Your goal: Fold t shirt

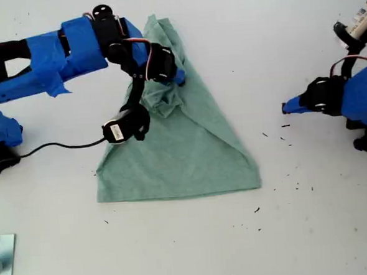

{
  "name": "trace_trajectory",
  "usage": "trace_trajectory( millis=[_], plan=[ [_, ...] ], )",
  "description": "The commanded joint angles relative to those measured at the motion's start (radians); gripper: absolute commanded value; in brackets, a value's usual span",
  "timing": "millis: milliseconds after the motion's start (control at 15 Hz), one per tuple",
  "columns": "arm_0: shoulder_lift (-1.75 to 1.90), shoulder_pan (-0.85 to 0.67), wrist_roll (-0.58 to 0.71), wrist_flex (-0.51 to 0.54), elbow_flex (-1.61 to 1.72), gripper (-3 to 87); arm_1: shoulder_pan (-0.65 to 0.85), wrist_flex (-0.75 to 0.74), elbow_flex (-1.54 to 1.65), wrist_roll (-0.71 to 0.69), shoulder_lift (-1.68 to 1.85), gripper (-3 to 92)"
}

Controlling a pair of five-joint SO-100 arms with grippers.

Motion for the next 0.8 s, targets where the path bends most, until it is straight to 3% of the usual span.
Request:
trace_trajectory(
  millis=[0,133,267,400,533,600,733],
  plan=[
    [0.216,-0.051,-0.002,0.086,-0.094,32.8,-0.015,-0.008,0.057,0.014,0.009,2.5],
    [0.518,-0.152,0.046,0.170,-0.017,31.9,-0.006,-0.008,0.057,0.009,0.009,2.5],
    [0.785,-0.233,0.072,0.186,0.262,30.9,0.000,-0.008,0.057,0.005,0.009,2.5],
    [1.137,-0.206,0.044,0.005,0.831,25.8,0.006,-0.008,0.057,-0.028,0.009,2.5],
    [1.537,-0.114,-0.075,-0.192,1.394,9.4,0.017,-0.008,0.055,-0.051,0.009,2.5],
    [1.710,-0.044,-0.155,-0.252,1.617,4.4,0.023,-0.008,0.055,-0.074,0.009,2.5],
    [1.976,0.089,-0.330,-0.272,1.953,0.4,0.029,-0.014,0.023,-0.141,0.009,2.5]
  ],
)
